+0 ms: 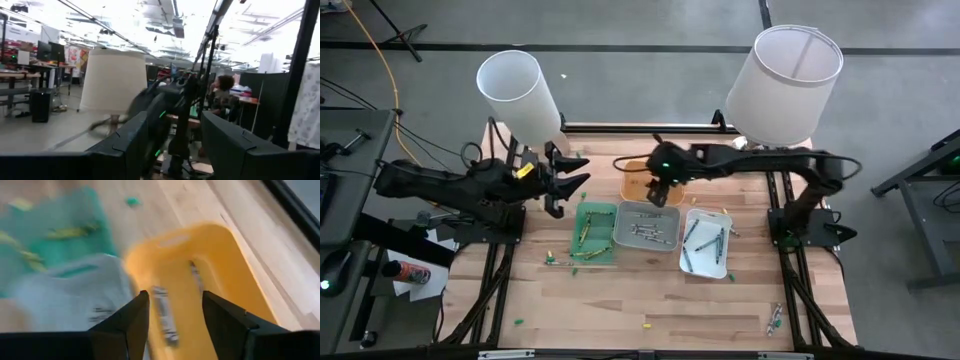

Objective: Sort crayons
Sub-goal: Put the gray crayon into the yellow bin

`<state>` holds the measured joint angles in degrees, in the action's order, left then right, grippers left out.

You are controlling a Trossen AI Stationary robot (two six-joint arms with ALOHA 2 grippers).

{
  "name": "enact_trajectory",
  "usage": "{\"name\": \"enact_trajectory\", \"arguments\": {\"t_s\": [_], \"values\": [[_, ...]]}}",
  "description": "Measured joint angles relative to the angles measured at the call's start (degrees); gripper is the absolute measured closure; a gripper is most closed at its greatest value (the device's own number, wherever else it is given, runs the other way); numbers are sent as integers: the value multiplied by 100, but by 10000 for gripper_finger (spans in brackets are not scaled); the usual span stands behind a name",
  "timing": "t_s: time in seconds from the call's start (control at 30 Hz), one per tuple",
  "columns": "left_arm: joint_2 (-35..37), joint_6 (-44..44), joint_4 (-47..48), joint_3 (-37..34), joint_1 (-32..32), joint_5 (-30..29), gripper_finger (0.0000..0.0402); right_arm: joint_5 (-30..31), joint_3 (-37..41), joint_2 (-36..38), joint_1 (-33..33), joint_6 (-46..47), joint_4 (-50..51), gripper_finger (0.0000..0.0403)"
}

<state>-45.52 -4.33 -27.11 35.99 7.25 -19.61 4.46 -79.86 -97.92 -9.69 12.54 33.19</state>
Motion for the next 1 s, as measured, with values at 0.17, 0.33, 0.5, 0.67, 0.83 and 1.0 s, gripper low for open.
{"name": "enact_trajectory", "arguments": {"t_s": [0.17,0.33,0.5,0.67,0.83,1.0], "values": [[490,1,755,0,0,128,229,612,749,1284,521,799,145,214],[699,-138,1112,0,0,268,229,1350,1931,2665,1304,2579,238,213],[681,-158,1152,0,0,234,229,1448,2824,3761,2136,4556,958,213],[605,-153,1159,0,0,-259,229,511,3102,4426,2768,5220,2052,213],[599,-143,1153,0,0,-560,229,81,3109,4711,3269,4683,3135,213],[599,-142,1189,0,0,-565,229,137,3497,4689,3634,3871,3354,213]]}}
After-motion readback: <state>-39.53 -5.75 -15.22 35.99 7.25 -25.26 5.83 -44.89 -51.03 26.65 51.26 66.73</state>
